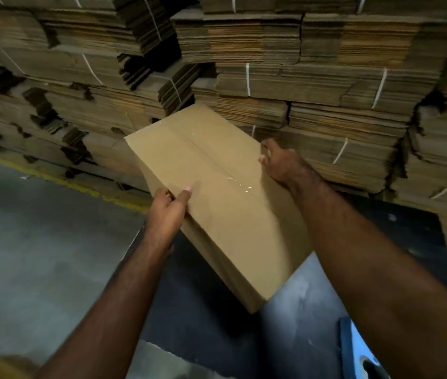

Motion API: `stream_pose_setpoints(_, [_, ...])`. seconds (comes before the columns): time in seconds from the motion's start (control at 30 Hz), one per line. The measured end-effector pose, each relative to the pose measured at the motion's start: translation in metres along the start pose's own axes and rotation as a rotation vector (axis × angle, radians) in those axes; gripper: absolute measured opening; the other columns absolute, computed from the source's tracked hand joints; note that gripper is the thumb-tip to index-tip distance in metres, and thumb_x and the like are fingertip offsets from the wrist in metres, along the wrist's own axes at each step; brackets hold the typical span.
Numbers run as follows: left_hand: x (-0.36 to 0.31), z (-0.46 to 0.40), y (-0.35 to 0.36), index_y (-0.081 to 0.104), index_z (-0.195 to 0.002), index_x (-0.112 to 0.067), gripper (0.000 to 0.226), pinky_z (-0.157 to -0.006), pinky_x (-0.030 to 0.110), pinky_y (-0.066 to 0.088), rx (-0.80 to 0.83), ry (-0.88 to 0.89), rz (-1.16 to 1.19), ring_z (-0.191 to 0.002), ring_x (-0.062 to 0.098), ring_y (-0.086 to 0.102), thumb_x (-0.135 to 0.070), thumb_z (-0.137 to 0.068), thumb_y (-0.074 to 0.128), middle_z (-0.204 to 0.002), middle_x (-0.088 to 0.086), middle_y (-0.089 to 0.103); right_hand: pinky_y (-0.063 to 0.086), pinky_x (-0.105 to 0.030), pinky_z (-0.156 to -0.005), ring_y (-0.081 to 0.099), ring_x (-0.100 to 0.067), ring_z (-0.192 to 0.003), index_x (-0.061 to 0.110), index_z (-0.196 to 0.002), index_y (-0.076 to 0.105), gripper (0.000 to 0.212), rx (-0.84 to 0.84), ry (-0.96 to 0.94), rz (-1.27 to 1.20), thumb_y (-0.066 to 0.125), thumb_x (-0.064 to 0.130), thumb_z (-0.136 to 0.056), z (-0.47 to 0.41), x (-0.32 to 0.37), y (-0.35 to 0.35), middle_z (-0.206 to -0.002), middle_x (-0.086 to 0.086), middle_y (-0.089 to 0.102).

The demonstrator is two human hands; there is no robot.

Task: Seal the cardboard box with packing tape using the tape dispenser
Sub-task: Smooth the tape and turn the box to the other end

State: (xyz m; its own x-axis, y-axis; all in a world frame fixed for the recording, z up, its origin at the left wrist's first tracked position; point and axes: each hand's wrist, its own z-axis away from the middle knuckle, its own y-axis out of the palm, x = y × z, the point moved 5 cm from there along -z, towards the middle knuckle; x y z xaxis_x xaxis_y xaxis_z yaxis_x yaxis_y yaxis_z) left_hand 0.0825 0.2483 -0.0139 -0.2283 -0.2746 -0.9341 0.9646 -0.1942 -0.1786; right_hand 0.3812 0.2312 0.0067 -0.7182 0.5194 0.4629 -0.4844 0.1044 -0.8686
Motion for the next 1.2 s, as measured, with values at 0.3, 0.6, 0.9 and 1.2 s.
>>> stream_pose_setpoints(0.3, [-0.049, -0.002, 0.083, 0.055, -0.137, -0.02, 0.047, -0.102, 0.035, 0.047, 0.399, 0.335, -0.572, -0.116, 0.021, 0.057, -0.026, -0.092, 0.067, -0.135, 0.006, 0.058, 0.043, -0.045, -0.104, 0.045, -0.035, -0.129, 0.031, -0.145, 0.035, 0.057, 0.0, 0.323, -0.103, 0.058, 0.04, -0.094, 0.148, -0.082, -0.032, -0.145, -0.014, 0.044])
stream_pose_setpoints(0.6, [0.007, 0.104, 0.021, 0.032, -0.153, -0.014, 0.068, -0.118, 0.036, 0.019, 0.548, 0.648, -0.824, -0.15, 0.027, 0.018, -0.041, -0.096, 0.058, -0.164, 0.004, 0.018, 0.038, -0.041, -0.108, 0.037, -0.032, -0.139, 0.026, -0.155, 0.025, 0.077, -0.155, 0.402, -0.163, 0.064, 0.044, -0.091, 0.297, -0.052, 0.018, -0.157, -0.011, 0.031])
stream_pose_setpoints(0.9, [0.035, 0.164, -0.036, 0.046, -0.145, -0.013, 0.079, -0.118, 0.052, 0.024, 0.561, 0.938, -0.781, -0.147, 0.024, 0.028, -0.065, -0.085, 0.047, -0.155, 0.008, 0.04, 0.013, -0.046, -0.12, -0.007, -0.03, -0.152, 0.028, -0.158, 0.013, 0.097, 0.017, 0.265, -0.047, 0.066, 0.06, -0.083, 0.385, -0.017, 0.06, -0.165, -0.01, -0.012])
stream_pose_setpoints(1.2, [0.05, 0.171, 0.007, 0.045, -0.145, -0.034, 0.053, -0.119, 0.046, 0.014, 0.487, 1.072, -1.024, -0.145, 0.017, 0.03, -0.028, -0.095, 0.059, -0.157, -0.008, 0.035, 0.012, -0.04, -0.12, -0.003, -0.026, -0.152, 0.034, -0.157, 0.015, 0.083, -0.077, 0.162, -0.011, 0.062, 0.051, -0.091, 0.356, -0.038, 0.059, -0.166, -0.004, -0.008])
